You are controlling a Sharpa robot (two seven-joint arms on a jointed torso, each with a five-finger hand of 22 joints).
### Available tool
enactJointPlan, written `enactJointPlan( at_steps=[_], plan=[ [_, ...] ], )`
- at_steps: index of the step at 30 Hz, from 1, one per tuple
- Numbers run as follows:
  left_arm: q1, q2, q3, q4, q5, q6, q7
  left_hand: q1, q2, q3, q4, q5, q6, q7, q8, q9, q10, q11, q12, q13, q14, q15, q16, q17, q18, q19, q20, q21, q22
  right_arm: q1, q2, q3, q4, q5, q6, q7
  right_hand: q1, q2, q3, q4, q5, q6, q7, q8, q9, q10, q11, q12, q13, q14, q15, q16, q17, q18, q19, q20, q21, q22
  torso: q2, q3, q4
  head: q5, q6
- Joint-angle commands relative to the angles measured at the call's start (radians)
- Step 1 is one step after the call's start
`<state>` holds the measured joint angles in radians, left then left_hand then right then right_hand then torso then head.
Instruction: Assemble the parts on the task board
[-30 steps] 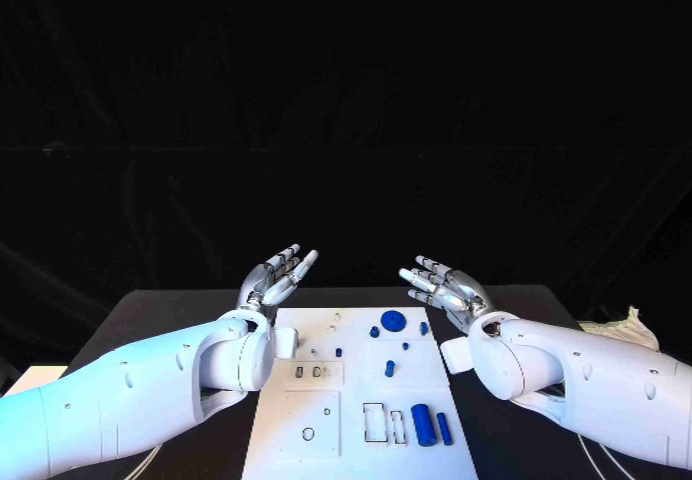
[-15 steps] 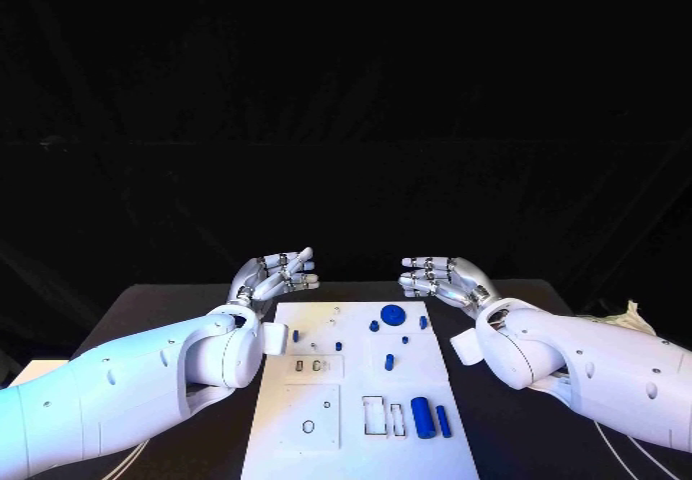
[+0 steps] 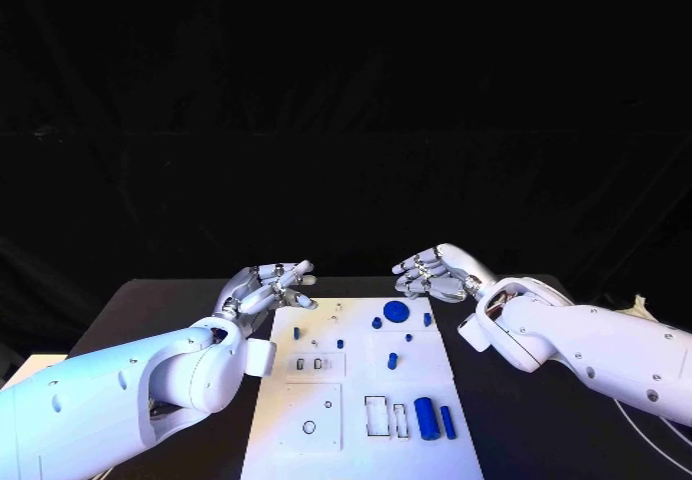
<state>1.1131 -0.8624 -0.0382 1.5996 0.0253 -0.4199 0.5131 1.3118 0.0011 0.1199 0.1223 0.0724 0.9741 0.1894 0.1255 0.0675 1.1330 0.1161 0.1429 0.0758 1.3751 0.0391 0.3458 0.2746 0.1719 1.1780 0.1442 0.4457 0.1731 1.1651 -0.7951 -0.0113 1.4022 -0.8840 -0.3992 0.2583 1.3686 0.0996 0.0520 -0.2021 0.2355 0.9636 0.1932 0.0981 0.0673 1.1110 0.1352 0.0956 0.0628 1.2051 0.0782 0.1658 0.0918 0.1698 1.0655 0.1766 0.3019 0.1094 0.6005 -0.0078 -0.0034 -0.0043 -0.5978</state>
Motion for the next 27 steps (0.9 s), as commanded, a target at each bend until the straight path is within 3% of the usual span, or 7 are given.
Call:
enactJointPlan(
  at_steps=[1,8,13,16,19,23,27],
  plan=[
    [0.003,-0.025,0.001,0.048,0.012,0.042,-0.020,0.002,-0.006,0.001,-0.007,0.002,0.005,0.002,-0.010,-0.001,0.008,0.001,-0.012,-0.002,0.014,-0.003,0.019,0.029,0.011,0.014,-0.005,0.013,0.006,0.016,-0.003,0.002,0.012,-0.368,0.081,-0.144,-0.011,-0.040,0.022,-0.039,-0.015,0.076,-0.033,-0.010,0.005,0.102,-0.044,-0.018,0.003,0.223,-0.069,0.082,0.065,0.014,0.197,-0.076,0.142,0.062,0.036,0.0026,0.0126,-0.007,0.002],
    [0.010,-0.079,0.002,0.133,0.043,0.039,-0.030,-0.010,-0.010,0.001,-0.015,0.002,0.005,0.006,-0.026,-0.001,0.006,0.006,-0.030,-0.003,-0.018,0.002,0.039,0.077,0.008,0.002,-0.003,0.020,0.010,0.044,-0.009,0.004,0.043,-0.619,0.128,-0.266,-0.047,-0.052,0.048,-0.042,-0.056,0.110,-0.052,-0.025,0.005,0.141,-0.068,-0.034,0.003,0.305,-0.093,0.221,0.179,0.011,0.262,-0.111,0.269,0.137,0.084,0.0030,0.0218,-0.021,0.011],
    [0.015,-0.098,0.003,0.173,0.048,0.049,-0.031,-0.018,-0.008,0.003,-0.022,0.002,0.009,0.007,-0.034,-0.001,0.009,0.007,-0.038,-0.001,-0.033,0.002,0.060,0.113,0.009,-0.003,-0.001,0.029,0.015,0.062,-0.003,0.006,0.057,-0.736,0.147,-0.324,-0.076,-0.070,0.096,-0.040,-0.078,0.109,-0.060,-0.034,0.005,0.119,-0.070,-0.034,0.002,0.304,-0.093,0.370,0.277,-0.024,0.310,-0.115,0.544,0.446,0.112,0.0044,0.0271,-0.022,0.023],
    [0.017,-0.099,0.004,0.183,0.050,0.051,-0.030,-0.020,-0.007,0.004,-0.023,0.002,0.010,0.007,-0.036,-0.001,0.010,0.007,-0.039,-0.001,-0.035,0.002,0.067,0.124,0.009,-0.003,-0.001,0.033,0.018,0.070,0.001,0.008,0.064,-0.792,0.157,-0.353,-0.090,-0.081,0.121,-0.031,-0.084,0.113,-0.066,-0.033,0.006,0.108,-0.071,-0.034,0.001,0.300,-0.094,0.419,0.311,-0.035,0.311,-0.113,0.629,0.544,0.128,0.0046,0.0301,-0.028,0.034],
    [0.018,-0.097,0.004,0.188,0.050,0.053,-0.031,-0.021,-0.006,0.005,-0.024,0.002,0.010,0.007,-0.037,-0.001,0.010,0.007,-0.040,0.000,-0.036,0.002,0.069,0.128,0.009,-0.003,-0.001,0.034,0.018,0.076,0.004,0.010,0.068,-0.826,0.164,-0.372,-0.100,-0.097,0.148,-0.017,-0.091,0.112,-0.068,-0.034,0.006,0.100,-0.070,-0.034,0.001,0.297,-0.091,0.468,0.346,-0.047,0.320,-0.112,0.729,0.662,0.138,0.0032,0.0351,-0.036,0.033],
    [0.018,-0.097,0.004,0.191,0.051,0.056,-0.033,-0.021,-0.005,0.006,-0.025,0.002,0.010,0.007,-0.038,-0.001,0.010,0.007,-0.041,0.000,-0.039,0.002,0.071,0.132,0.009,-0.004,-0.001,0.035,0.019,0.083,0.009,0.011,0.072,-0.852,0.169,-0.385,-0.105,-0.114,0.169,-0.003,-0.094,0.105,-0.068,-0.035,0.005,0.087,-0.067,-0.034,0.001,0.292,-0.090,0.501,0.370,-0.056,0.321,-0.108,0.791,0.736,0.145,0.0039,0.0392,-0.039,0.025],
    [0.018,-0.101,0.004,0.198,0.051,0.056,-0.034,-0.021,-0.005,0.006,-0.026,0.002,0.010,0.007,-0.039,-0.001,0.010,0.007,-0.042,0.000,-0.039,0.002,0.072,0.133,0.009,-0.004,-0.001,0.036,0.019,0.086,0.015,0.011,0.073,-0.865,0.177,-0.391,-0.103,-0.138,0.208,0.027,-0.096,0.099,-0.068,-0.034,0.006,0.077,-0.065,-0.032,0.002,0.289,-0.085,0.615,0.478,-0.071,0.331,-0.102,0.898,0.868,0.152,0.0041,0.0412,-0.040,0.023]
  ],
)
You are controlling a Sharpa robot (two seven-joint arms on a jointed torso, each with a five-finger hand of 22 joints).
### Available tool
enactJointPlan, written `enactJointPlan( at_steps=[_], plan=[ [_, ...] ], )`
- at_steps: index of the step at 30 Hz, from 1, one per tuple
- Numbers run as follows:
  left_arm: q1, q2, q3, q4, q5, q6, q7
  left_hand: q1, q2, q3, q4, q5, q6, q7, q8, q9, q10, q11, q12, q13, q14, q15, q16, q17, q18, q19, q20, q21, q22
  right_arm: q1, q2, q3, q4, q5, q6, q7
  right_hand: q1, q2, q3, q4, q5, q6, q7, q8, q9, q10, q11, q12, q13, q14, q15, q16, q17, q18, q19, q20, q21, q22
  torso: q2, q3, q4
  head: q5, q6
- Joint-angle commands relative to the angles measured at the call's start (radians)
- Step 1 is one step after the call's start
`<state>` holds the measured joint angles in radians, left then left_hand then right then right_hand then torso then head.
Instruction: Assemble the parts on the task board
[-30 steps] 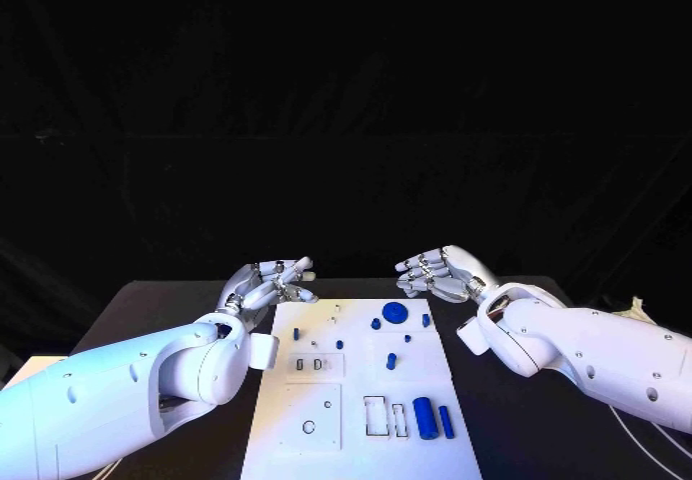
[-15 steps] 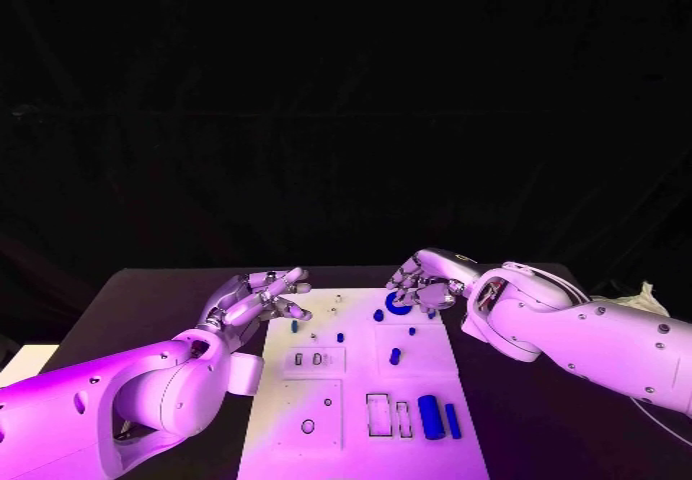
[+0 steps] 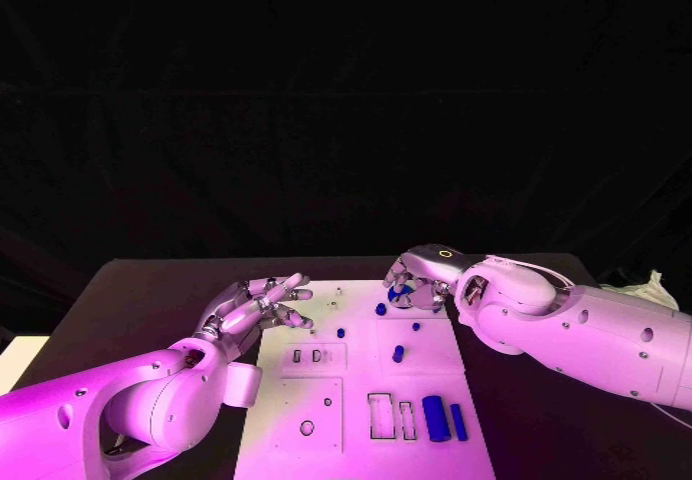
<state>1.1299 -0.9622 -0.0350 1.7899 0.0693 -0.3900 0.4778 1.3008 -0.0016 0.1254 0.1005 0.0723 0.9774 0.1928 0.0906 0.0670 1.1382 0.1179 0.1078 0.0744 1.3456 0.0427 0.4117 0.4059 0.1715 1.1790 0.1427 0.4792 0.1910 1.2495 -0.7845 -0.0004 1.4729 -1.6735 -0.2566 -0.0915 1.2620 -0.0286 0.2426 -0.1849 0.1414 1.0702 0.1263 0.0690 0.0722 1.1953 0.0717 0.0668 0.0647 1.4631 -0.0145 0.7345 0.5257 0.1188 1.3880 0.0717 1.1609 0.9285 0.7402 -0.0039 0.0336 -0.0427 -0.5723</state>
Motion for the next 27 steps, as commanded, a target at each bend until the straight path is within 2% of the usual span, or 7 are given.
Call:
enactJointPlan(
  at_steps=[1,2,5,8,11,18,27],
  plan=[
    [0.002,-0.002,0.001,0.009,0.007,0.027,0.001,-0.010,-0.002,0.001,-0.004,0.002,0.006,0.004,-0.005,0.000,0.004,0.005,-0.007,0.001,-0.010,-0.001,0.007,0.004,0.009,-0.005,0.000,0.003,0.001,0.002,0.006,0.001,0.002,-0.078,0.037,-0.043,0.004,-0.014,0.022,0.013,-0.003,-0.009,-0.002,-0.005,0.001,-0.009,0.000,-0.005,0.000,0.034,0.006,0.073,0.073,-0.025,0.014,0.004,0.060,0.078,0.014,0.0000,0.0054,-0.003,-0.003],
    [0.002,-0.002,0.001,0.010,0.007,0.027,0.001,-0.010,-0.002,0.001,-0.004,0.002,0.006,0.004,-0.005,0.000,0.004,0.005,-0.007,0.001,-0.011,-0.001,0.007,0.004,0.009,-0.005,0.000,0.003,0.001,0.003,0.008,0.001,0.002,-0.080,0.041,-0.044,0.007,-0.025,0.036,0.027,-0.005,-0.011,-0.001,-0.005,0.001,-0.012,-0.001,-0.003,0.000,0.032,0.010,0.106,0.100,-0.026,0.014,0.005,0.085,0.105,0.015,-0.0002,0.0068,-0.005,-0.004],
    [0.002,-0.004,0.001,0.015,0.007,0.027,-0.001,-0.011,-0.002,0.001,-0.005,0.002,0.006,0.004,-0.006,0.000,0.004,0.006,-0.008,0.001,-0.012,-0.001,0.009,0.008,0.009,-0.006,0.000,0.004,0.002,0.004,0.014,0.001,-0.004,-0.082,0.056,-0.038,0.010,-0.038,0.053,0.046,-0.008,-0.011,-0.002,-0.005,0.002,-0.014,0.003,-0.004,0.000,0.032,0.008,0.167,0.160,-0.034,0.020,0.008,0.128,0.162,0.017,-0.0012,0.0099,-0.009,-0.006],
    [0.002,-0.008,0.001,0.021,0.007,0.028,-0.002,-0.011,-0.002,0.002,-0.006,0.002,0.006,0.004,-0.006,0.000,0.003,0.006,-0.009,0.001,-0.012,-0.001,0.010,0.009,0.009,-0.006,0.000,0.004,0.002,0.004,0.021,0.001,-0.014,-0.080,0.069,-0.031,0.006,-0.048,0.061,0.067,-0.006,-0.012,-0.006,-0.005,0.002,-0.022,0.006,-0.005,0.000,0.027,0.012,0.183,0.169,-0.036,0.017,0.012,0.143,0.179,0.020,-0.0023,0.0109,-0.009,-0.006],
    [0.002,-0.010,0.001,0.025,0.007,0.029,-0.002,-0.011,-0.001,0.002,-0.006,0.002,0.005,0.004,-0.007,0.000,0.003,0.006,-0.009,0.001,-0.013,-0.001,0.011,0.011,0.009,-0.006,0.000,0.005,0.003,0.004,0.027,0.001,-0.023,-0.079,0.075,-0.028,0.009,-0.049,0.067,0.073,-0.003,-0.011,-0.006,-0.005,0.003,-0.026,0.007,-0.006,-0.001,0.026,0.013,0.193,0.178,-0.037,0.017,0.013,0.148,0.186,0.022,-0.0024,0.0116,-0.013,-0.007],
    [0.002,-0.012,0.001,0.035,0.007,0.029,-0.003,-0.012,-0.001,0.002,-0.006,0.002,0.005,0.005,-0.007,0.000,0.003,0.006,-0.010,0.001,-0.014,-0.001,0.013,0.013,0.009,-0.006,0.001,0.006,0.003,0.004,0.042,0.001,-0.041,-0.080,0.094,-0.026,0.014,-0.052,0.079,0.088,0.002,-0.010,-0.008,-0.005,0.003,-0.033,0.009,-0.006,-0.001,0.028,0.014,0.226,0.210,-0.039,0.019,0.015,0.165,0.206,0.028,-0.0056,0.0163,-0.018,-0.012],
    [0.003,-0.017,0.002,0.041,0.007,0.029,-0.004,-0.013,0.000,0.003,-0.007,0.002,0.005,0.005,-0.009,-0.001,0.002,0.006,-0.011,0.001,-0.016,0.000,0.015,0.018,0.009,-0.007,0.001,0.007,0.004,0.003,0.061,0.000,-0.062,-0.083,0.105,-0.018,0.018,-0.050,0.086,0.094,0.002,-0.006,-0.010,-0.004,0.004,-0.033,0.010,-0.005,-0.001,0.028,0.014,0.236,0.217,-0.040,0.019,0.016,0.170,0.213,0.036,-0.0051,0.0194,-0.017,-0.015]
  ],
)
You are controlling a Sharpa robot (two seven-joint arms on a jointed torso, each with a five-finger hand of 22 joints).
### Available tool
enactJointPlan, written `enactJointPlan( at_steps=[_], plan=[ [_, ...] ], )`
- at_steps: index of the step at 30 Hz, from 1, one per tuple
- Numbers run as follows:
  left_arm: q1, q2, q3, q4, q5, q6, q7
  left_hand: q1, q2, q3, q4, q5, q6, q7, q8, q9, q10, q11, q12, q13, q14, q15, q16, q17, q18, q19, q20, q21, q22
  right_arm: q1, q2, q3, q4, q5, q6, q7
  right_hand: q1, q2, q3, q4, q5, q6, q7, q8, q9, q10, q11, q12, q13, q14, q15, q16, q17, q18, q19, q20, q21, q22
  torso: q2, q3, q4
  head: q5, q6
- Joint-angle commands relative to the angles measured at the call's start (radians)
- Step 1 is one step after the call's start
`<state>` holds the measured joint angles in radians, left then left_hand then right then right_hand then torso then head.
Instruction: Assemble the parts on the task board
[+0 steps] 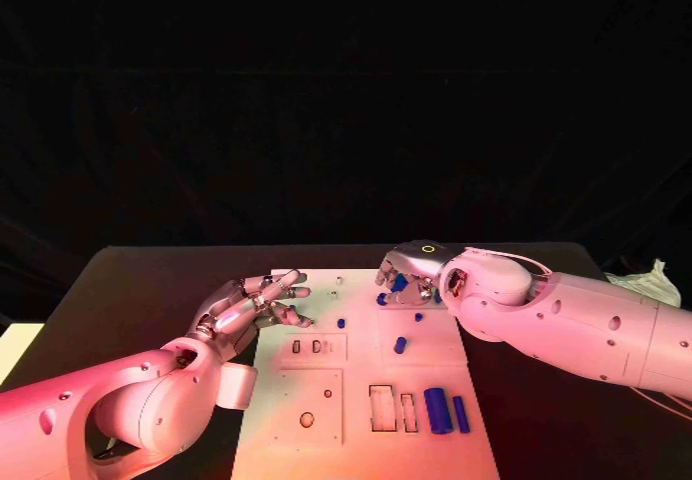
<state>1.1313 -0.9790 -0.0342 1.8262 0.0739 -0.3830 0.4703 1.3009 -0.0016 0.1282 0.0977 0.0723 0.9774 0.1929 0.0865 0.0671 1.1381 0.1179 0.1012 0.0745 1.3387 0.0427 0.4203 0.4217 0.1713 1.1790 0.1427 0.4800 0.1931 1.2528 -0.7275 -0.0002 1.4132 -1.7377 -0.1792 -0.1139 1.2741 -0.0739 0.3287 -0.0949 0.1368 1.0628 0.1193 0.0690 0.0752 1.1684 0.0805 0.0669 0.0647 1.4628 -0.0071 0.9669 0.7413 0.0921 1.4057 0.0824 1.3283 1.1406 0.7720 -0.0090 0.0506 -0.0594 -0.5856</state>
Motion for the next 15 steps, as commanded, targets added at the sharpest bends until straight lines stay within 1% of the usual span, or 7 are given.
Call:
enactJointPlan(
  at_steps=[1,5,7,10,12,15],
  plan=[
    [0.002,0.000,0.001,0.005,0.002,0.022,0.003,-0.013,0.001,0.000,-0.005,0.002,0.004,0.005,-0.005,-0.001,0.002,0.007,-0.005,0.001,-0.009,0.000,0.007,0.004,0.010,-0.007,0.001,0.007,0.002,-0.001,0.006,0.000,-0.004,-0.020,0.028,0.005,0.005,-0.005,0.000,0.004,0.007,0.001,-0.003,-0.004,0.001,-0.006,0.001,-0.005,-0.001,0.028,0.007,0.003,0.002,-0.013,0.001,0.005,0.003,0.001,0.005,-0.0001,0.0025,0.000,-0.002],
    [0.002,0.000,0.001,0.005,0.002,0.022,0.003,-0.013,0.001,0.000,-0.005,0.002,0.004,0.005,-0.005,-0.001,0.002,0.007,-0.005,0.001,-0.009,0.000,0.007,0.004,0.010,-0.007,0.001,0.007,0.002,-0.001,0.014,0.000,-0.011,-0.023,0.036,0.005,0.007,-0.005,0.004,0.007,0.006,0.003,-0.003,-0.004,0.001,-0.006,0.001,-0.005,-0.001,0.029,0.006,0.014,0.013,-0.014,0.003,0.005,0.008,0.008,0.007,-0.0006,0.0018,0.000,-0.002],
    [0.003,0.000,0.001,0.006,0.002,0.022,0.003,-0.013,0.001,0.000,-0.005,0.002,0.004,0.005,-0.005,-0.001,0.002,0.007,-0.005,0.001,-0.009,0.000,0.007,0.004,0.010,-0.007,0.001,0.007,0.002,-0.001,0.016,0.000,-0.014,-0.025,0.042,0.004,0.009,-0.005,0.006,0.009,0.006,0.004,-0.003,-0.004,0.001,-0.005,0.000,-0.005,-0.001,0.029,0.006,0.018,0.017,-0.015,0.004,0.006,0.011,0.012,0.008,-0.0009,0.0029,-0.001,-0.003],
    [0.003,0.000,0.002,0.007,0.002,0.022,0.002,-0.013,0.002,0.002,-0.006,0.002,0.004,0.006,-0.006,-0.001,0.001,0.007,-0.006,0.001,-0.011,0.000,0.009,0.007,0.009,-0.008,0.001,0.008,0.003,-0.002,0.021,-0.001,-0.021,-0.026,0.054,0.001,0.010,-0.005,0.009,0.011,0.006,0.006,-0.003,-0.003,0.002,-0.004,0.000,-0.004,-0.001,0.029,0.006,0.023,0.020,-0.015,0.003,0.006,0.013,0.014,0.009,-0.0002,0.0039,-0.003,-0.005],
    [0.004,-0.001,0.002,0.008,0.002,0.022,0.001,-0.013,0.002,0.002,-0.006,0.002,0.003,0.006,-0.007,-0.001,0.000,0.007,-0.007,0.001,-0.012,0.000,0.010,0.009,0.009,-0.008,0.001,0.008,0.003,-0.003,0.023,-0.001,-0.025,-0.027,0.059,0.000,0.010,-0.004,0.013,0.015,0.006,0.008,-0.002,-0.003,0.002,-0.002,0.000,-0.004,-0.001,0.030,0.006,0.032,0.030,-0.016,0.005,0.006,0.018,0.021,0.010,0.0003,0.0036,-0.002,-0.004],
    [0.004,-0.002,0.002,0.009,0.002,0.021,0.001,-0.013,0.002,0.002,-0.007,0.002,0.002,0.006,-0.008,-0.001,-0.001,0.008,-0.008,0.001,-0.013,0.000,0.011,0.011,0.009,-0.009,0.001,0.009,0.003,-0.004,0.025,-0.001,-0.029,-0.027,0.067,-0.002,0.012,-0.004,0.018,0.019,0.007,0.011,-0.002,-0.003,0.003,0.001,-0.001,-0.003,0.000,0.030,0.005,0.044,0.040,-0.017,0.007,0.005,0.024,0.030,0.011,0.0003,0.0042,0.002,-0.006]
  ],
)
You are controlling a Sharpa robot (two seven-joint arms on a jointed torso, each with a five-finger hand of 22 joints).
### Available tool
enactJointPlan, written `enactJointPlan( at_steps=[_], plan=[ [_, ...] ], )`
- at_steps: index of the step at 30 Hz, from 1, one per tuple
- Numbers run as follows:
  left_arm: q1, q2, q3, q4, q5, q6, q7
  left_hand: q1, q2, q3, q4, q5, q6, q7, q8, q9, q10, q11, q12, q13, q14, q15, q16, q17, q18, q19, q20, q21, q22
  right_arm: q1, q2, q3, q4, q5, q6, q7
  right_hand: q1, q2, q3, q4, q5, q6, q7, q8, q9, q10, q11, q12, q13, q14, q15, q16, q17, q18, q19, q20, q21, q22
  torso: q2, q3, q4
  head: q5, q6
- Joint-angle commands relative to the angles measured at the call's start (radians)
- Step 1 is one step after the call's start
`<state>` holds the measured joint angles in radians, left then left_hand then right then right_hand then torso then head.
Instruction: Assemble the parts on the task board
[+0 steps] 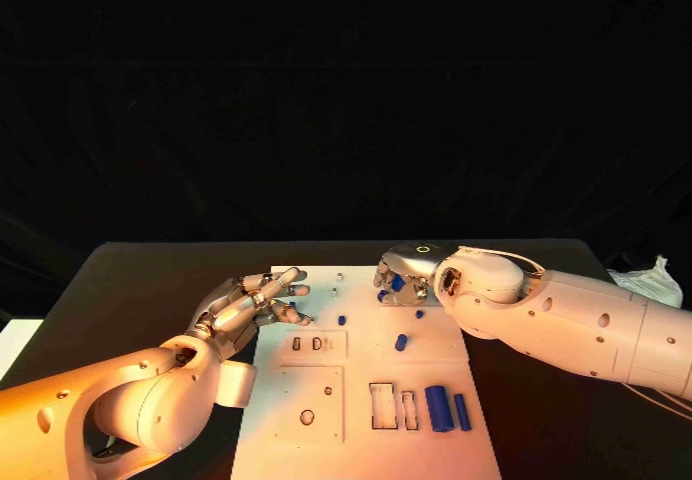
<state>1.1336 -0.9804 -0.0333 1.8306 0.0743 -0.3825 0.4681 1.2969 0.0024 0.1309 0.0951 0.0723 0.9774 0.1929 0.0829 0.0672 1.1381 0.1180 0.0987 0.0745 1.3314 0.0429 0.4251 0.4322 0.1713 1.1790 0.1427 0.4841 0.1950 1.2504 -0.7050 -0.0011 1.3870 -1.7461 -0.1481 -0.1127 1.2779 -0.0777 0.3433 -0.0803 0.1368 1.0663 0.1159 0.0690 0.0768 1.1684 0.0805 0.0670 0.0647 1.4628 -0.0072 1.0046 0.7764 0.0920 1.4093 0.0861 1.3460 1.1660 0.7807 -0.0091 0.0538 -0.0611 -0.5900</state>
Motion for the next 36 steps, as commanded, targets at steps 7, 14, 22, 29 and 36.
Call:
enactJointPlan(
  at_steps=[7,14,22,29,36],
  plan=[
    [0.002,-0.003,0.001,0.004,0.002,0.022,0.003,-0.010,-0.002,0.000,-0.006,0.002,0.000,0.007,-0.006,-0.001,-0.002,0.008,-0.007,0.001,-0.009,0.001,0.008,0.005,0.009,-0.010,0.002,0.006,0.002,-0.003,0.001,0.000,-0.003,-0.023,0.041,-0.007,0.013,-0.002,0.014,0.011,0.009,0.015,0.004,-0.002,0.003,0.010,-0.004,-0.003,0.000,0.032,0.003,0.027,0.025,-0.020,0.008,0.001,0.019,0.023,0.003,-0.0009,0.0012,0.005,-0.008],
    [0.003,-0.004,0.001,0.004,0.002,0.023,0.002,-0.010,-0.002,0.000,-0.006,0.002,0.000,0.007,-0.006,-0.001,-0.002,0.009,-0.007,0.001,-0.010,0.001,0.008,0.005,0.009,-0.011,0.002,0.006,0.002,-0.004,0.003,0.000,0.000,-0.025,0.048,-0.003,0.016,0.004,0.031,0.025,0.010,0.033,0.001,0.002,0.006,0.028,-0.009,-0.001,0.001,0.033,0.000,0.056,0.054,-0.025,0.018,-0.002,0.040,0.055,0.005,-0.0006,0.0002,0.005,-0.007],
    [0.004,-0.006,0.001,0.005,0.002,0.027,0.000,-0.011,0.003,0.003,-0.008,0.002,-0.004,0.009,-0.010,-0.001,-0.006,0.010,-0.011,0.001,-0.017,0.003,0.011,0.015,0.009,-0.015,0.003,0.007,0.003,-0.004,0.007,0.000,-0.007,-0.022,0.068,-0.001,-0.001,0.012,0.039,0.066,-0.013,0.050,-0.010,0.000,0.010,0.042,-0.012,-0.004,0.001,0.030,-0.002,0.077,0.067,-0.027,0.020,-0.004,0.052,0.072,0.008,-0.0013,0.0015,0.003,-0.011],
    [0.004,-0.007,0.001,0.009,0.002,0.029,0.000,-0.009,0.006,0.007,-0.011,0.003,-0.005,0.010,-0.011,-0.001,-0.007,0.011,-0.012,0.001,-0.020,0.003,0.012,0.019,0.009,-0.016,0.003,0.009,0.003,-0.004,0.014,-0.001,-0.018,-0.023,0.085,-0.005,0.001,0.013,0.041,0.071,-0.018,0.055,-0.009,0.000,0.011,0.047,-0.015,-0.003,0.001,0.031,-0.004,0.089,0.080,-0.030,0.025,-0.005,0.060,0.086,0.010,-0.0021,0.0034,0.000,-0.015],
    [0.005,-0.008,0.001,0.010,0.002,0.030,-0.002,-0.007,0.008,0.010,-0.014,0.003,-0.008,0.011,-0.013,-0.001,-0.009,0.012,-0.015,0.001,-0.024,0.003,0.014,0.024,0.009,-0.018,0.004,0.010,0.004,-0.004,0.020,-0.001,-0.022,-0.026,0.083,-0.011,0.002,0.008,0.041,0.073,-0.021,0.056,-0.007,-0.001,0.011,0.048,-0.015,-0.004,0.001,0.031,-0.004,0.093,0.082,-0.030,0.026,-0.005,0.062,0.089,0.009,-0.0015,0.0022,0.001,-0.017]
  ],
)
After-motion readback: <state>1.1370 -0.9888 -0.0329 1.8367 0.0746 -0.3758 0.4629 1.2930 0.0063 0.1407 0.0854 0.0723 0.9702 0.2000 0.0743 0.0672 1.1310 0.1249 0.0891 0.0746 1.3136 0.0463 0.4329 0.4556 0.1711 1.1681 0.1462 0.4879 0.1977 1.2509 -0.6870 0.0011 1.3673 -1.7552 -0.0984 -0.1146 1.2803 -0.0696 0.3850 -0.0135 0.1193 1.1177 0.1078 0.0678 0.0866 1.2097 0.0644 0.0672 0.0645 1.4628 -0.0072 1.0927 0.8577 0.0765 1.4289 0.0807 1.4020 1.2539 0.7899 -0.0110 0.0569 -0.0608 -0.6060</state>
